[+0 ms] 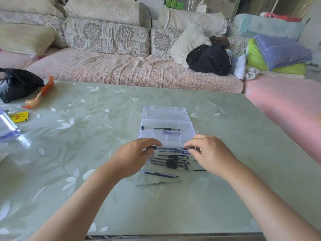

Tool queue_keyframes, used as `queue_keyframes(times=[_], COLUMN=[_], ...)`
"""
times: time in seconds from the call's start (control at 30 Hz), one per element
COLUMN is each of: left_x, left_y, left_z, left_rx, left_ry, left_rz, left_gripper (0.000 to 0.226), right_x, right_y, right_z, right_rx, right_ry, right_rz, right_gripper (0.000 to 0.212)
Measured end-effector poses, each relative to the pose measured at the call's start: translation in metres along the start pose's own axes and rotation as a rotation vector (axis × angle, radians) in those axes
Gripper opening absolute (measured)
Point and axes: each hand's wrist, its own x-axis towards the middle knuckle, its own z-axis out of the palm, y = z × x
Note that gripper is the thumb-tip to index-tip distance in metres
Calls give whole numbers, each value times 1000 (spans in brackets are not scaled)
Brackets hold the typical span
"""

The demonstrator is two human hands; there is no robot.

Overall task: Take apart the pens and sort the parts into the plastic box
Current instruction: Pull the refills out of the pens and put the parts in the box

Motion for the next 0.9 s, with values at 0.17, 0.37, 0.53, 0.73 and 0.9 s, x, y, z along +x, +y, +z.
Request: queue_keyframes(times=[0.17,0.37,0.53,0.73,0.9], left_x=[-1,-3,-3,-9,-10], left_y=[5,8,5,14,18], left_z=[1,6,7,12,13], left_rx=[-73,-125,-60,-9,-33], left_ry=[-39,-52,-72,-113,-140], left_rz=[-2,30,27,87,78], left_gripper=[32,34,30,32,29], right_x=[0,2,2,0,0], right_y=[4,7,5,-8,-12], right_z=[-1,-5,-7,3,8], right_rx=[10,-11,-52,22,59], right_ry=[-18,-37,-56,-44,-20], right_rz=[-2,-27,-68,-132,-109], right_gripper=[20,22,22,18,17])
